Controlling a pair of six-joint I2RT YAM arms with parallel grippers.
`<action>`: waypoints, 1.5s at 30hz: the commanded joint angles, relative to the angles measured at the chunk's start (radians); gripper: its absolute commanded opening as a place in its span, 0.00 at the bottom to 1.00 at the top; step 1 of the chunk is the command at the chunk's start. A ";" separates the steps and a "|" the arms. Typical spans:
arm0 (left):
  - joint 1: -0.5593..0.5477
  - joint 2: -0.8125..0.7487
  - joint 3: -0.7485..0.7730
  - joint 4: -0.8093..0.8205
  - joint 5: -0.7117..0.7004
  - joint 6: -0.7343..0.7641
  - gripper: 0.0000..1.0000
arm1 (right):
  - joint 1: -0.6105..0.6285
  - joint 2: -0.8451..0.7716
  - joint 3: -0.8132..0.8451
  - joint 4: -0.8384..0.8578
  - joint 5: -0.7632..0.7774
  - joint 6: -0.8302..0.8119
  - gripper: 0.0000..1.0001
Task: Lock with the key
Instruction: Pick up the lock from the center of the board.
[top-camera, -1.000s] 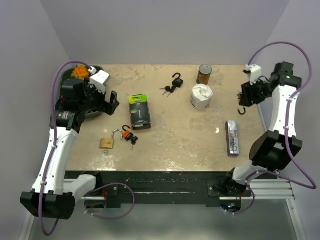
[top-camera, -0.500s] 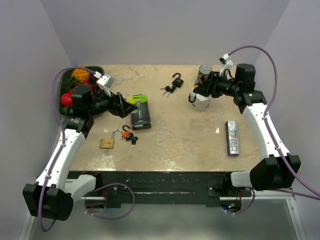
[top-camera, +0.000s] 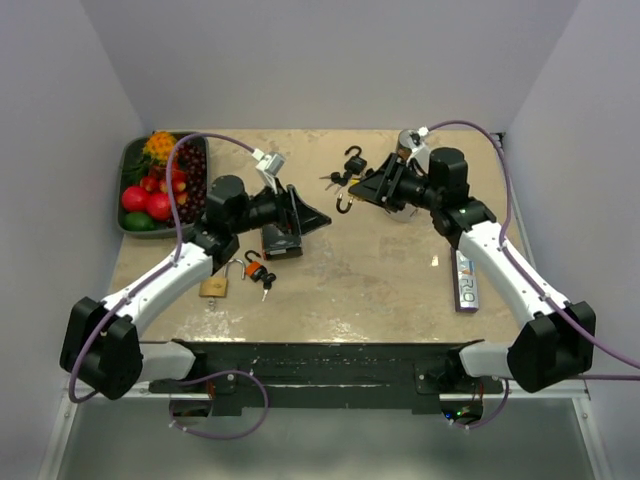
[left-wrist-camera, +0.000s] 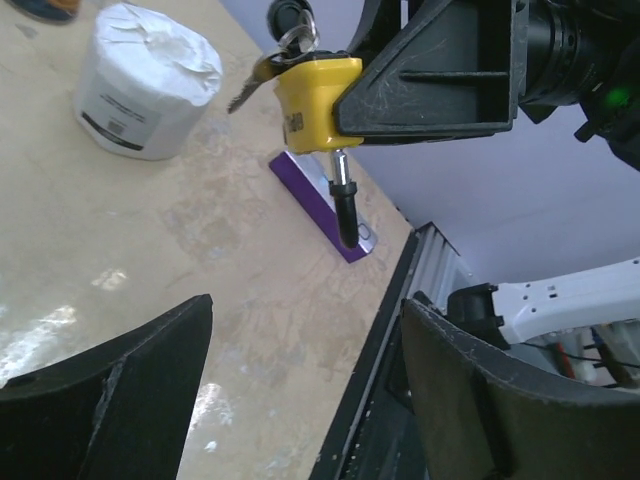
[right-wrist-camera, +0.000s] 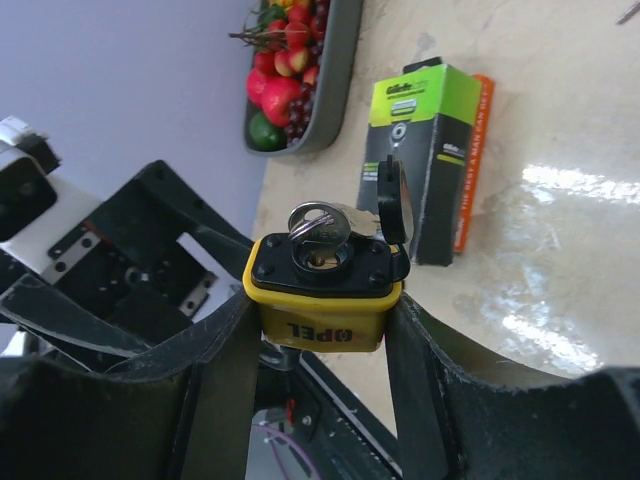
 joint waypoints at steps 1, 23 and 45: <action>-0.058 0.042 -0.001 0.241 -0.020 -0.132 0.79 | 0.031 -0.043 0.001 0.172 0.037 0.091 0.00; -0.098 0.125 0.069 0.279 -0.103 -0.131 0.00 | 0.077 -0.077 -0.093 0.294 -0.011 0.154 0.04; -0.035 -0.002 0.354 -0.832 0.263 1.138 0.00 | -0.003 -0.316 0.062 -0.494 -0.314 -1.254 0.99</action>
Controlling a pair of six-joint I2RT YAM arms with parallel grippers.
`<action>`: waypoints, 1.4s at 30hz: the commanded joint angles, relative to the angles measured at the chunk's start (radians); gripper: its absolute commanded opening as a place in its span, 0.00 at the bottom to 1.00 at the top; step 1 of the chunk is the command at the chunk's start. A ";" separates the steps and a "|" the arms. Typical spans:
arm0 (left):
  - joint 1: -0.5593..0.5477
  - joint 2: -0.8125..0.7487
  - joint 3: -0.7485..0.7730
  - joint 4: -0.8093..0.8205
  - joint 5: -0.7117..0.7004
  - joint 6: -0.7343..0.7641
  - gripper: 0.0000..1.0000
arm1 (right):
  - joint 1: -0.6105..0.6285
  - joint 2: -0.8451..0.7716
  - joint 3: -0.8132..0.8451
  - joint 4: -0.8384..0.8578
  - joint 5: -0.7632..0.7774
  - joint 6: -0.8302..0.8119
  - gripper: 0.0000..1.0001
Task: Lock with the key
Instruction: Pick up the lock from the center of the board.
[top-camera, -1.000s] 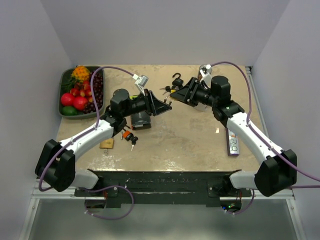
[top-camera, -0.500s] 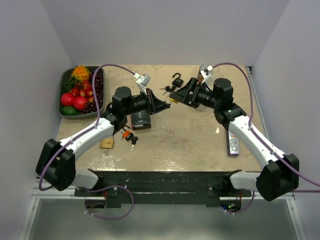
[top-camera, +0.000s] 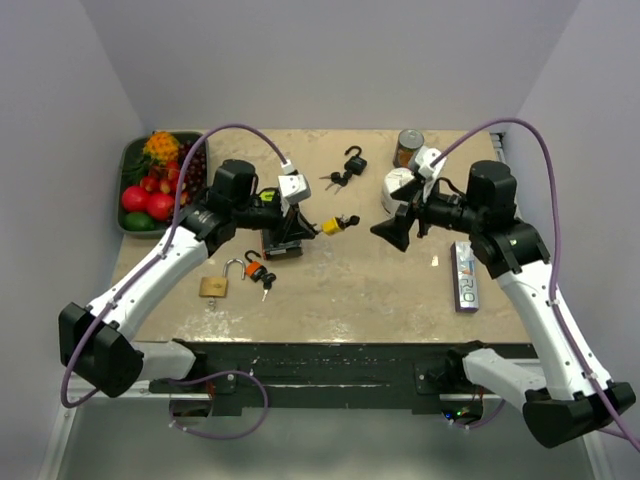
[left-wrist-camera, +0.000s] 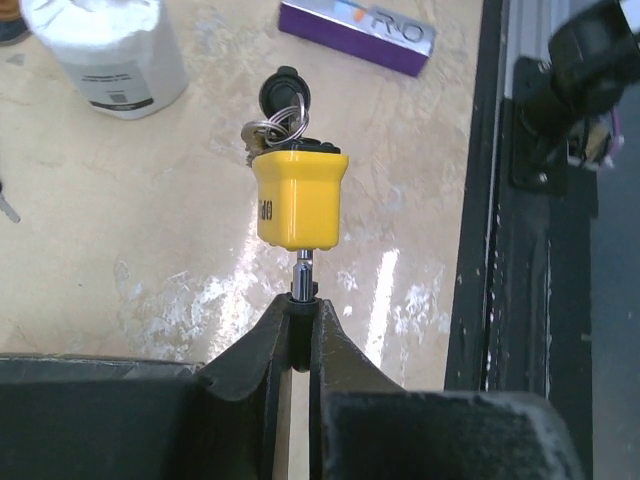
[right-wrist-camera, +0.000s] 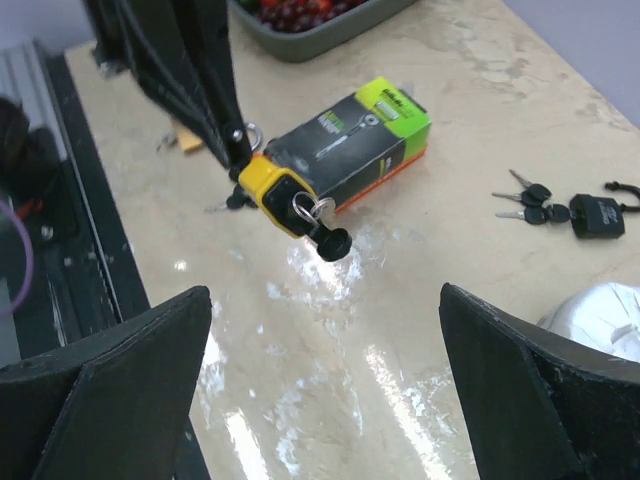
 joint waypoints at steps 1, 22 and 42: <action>-0.001 -0.022 0.121 -0.224 0.142 0.338 0.00 | 0.012 -0.034 -0.047 -0.126 -0.175 -0.289 0.99; -0.056 0.064 0.206 -0.322 0.215 0.274 0.00 | 0.337 0.147 -0.064 -0.038 -0.050 -0.379 0.80; -0.059 0.055 0.216 -0.359 0.220 0.306 0.00 | 0.365 0.196 -0.072 -0.052 0.008 -0.416 0.00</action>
